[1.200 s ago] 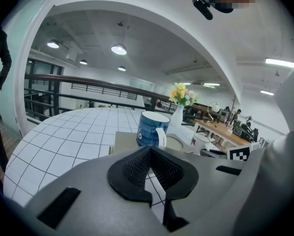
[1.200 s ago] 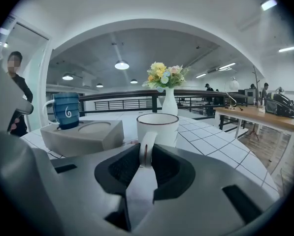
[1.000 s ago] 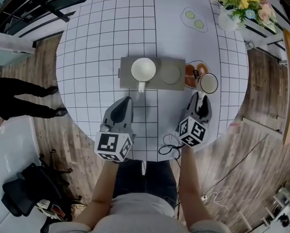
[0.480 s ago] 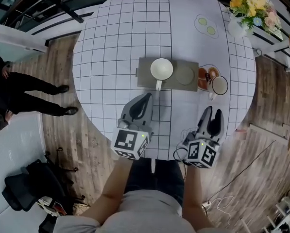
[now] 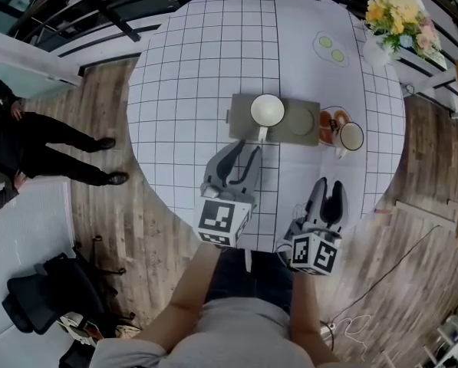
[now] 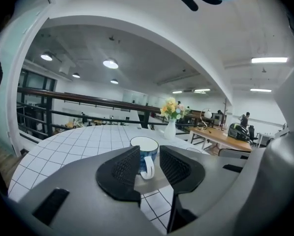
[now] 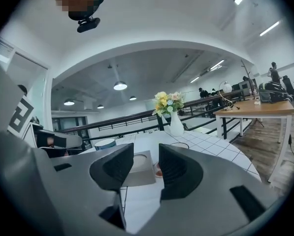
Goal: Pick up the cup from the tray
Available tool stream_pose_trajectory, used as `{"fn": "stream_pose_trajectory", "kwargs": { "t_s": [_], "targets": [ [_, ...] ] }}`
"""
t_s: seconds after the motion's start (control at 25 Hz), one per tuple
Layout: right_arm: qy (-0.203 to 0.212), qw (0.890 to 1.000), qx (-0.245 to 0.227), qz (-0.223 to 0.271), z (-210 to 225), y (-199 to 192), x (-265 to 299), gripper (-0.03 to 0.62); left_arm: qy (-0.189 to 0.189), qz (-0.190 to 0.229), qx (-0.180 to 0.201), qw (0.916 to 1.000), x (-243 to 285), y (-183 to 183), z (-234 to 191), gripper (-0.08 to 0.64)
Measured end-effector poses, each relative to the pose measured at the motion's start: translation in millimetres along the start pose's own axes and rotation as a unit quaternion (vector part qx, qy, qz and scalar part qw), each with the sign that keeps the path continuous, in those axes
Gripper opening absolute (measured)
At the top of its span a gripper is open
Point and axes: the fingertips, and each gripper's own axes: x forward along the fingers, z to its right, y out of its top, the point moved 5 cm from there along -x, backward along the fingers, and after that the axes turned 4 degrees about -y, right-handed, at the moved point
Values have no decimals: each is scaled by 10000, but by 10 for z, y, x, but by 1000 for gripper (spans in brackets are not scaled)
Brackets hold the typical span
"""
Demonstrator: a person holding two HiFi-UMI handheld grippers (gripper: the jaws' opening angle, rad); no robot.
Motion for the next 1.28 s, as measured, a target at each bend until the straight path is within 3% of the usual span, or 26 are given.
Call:
{"fn": "stream_pose_trajectory", "kwargs": {
  "t_s": [0.2,0.48,1.28],
  "targets": [
    [64,10000,3,-11,-39,-6,3,146,212,-83,339,9992,216,0,5,242],
    [153,9998,47,-87,-68,-41,61,146,607,-335,454,9966,642,-64,-108,418],
    [339,9987,56,-378,-70,-178,348,145,499,-1129,537,9909,1245,-203,-229,433]
  ]
}}
